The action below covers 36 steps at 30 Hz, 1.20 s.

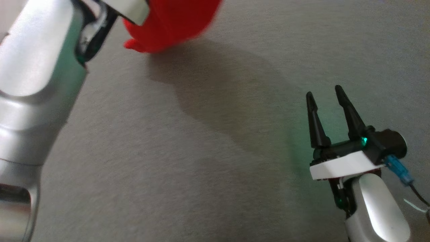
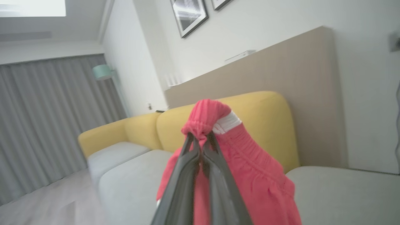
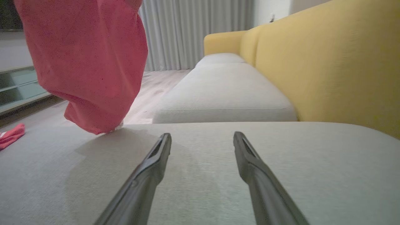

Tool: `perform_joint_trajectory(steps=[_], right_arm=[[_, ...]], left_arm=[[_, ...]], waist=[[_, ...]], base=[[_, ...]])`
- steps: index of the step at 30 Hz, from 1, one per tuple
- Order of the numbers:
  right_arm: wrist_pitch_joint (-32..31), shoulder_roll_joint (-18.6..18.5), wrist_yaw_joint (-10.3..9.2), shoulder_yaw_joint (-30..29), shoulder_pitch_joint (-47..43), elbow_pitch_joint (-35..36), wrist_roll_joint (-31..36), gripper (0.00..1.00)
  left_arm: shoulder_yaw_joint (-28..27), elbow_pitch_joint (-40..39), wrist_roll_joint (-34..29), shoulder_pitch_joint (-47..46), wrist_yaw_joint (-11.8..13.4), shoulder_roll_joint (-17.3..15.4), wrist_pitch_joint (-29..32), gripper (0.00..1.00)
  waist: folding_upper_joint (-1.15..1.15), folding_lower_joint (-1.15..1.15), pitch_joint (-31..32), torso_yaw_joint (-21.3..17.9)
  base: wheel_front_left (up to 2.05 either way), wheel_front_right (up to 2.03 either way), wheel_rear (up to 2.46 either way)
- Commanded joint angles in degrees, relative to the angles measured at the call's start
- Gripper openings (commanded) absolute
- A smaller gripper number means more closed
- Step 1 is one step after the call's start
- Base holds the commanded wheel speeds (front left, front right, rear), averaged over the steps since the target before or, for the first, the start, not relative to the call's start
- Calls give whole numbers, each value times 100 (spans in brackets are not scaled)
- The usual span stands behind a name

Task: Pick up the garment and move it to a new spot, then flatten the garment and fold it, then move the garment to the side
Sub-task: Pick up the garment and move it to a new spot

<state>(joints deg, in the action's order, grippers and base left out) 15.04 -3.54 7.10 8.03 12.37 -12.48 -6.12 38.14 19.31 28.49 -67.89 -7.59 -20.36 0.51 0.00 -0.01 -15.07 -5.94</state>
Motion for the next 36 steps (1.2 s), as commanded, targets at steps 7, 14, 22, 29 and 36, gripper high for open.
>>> perform_joint_trajectory(steps=[7,14,22,29,36], right_arm=[[-4,65,39,46,-107,509,-297,100],[-4,66,39,-85,-272,693,-480,100],[-4,66,39,-166,-532,564,-524,100],[-4,66,39,-417,-751,348,-326,100],[-4,66,39,-419,-1098,277,-40,100]], left_arm=[[182,-302,238,-62,10,103,-414,0],[714,109,89,1742,142,17,-1400,0],[-313,51,-288,4138,886,675,-1548,100],[-1777,-717,-872,5642,1054,1427,-1550,100],[-2710,-1338,-1417,6593,895,1728,-1550,100]], waist=[[0,1,136,-1325],[0,1,-62,-1234],[0,1,131,-443],[0,1,562,272],[0,1,1050,748]], base=[[0,0,0],[0,0,0],[0,0,0],[0,0,0],[0,0,0]])
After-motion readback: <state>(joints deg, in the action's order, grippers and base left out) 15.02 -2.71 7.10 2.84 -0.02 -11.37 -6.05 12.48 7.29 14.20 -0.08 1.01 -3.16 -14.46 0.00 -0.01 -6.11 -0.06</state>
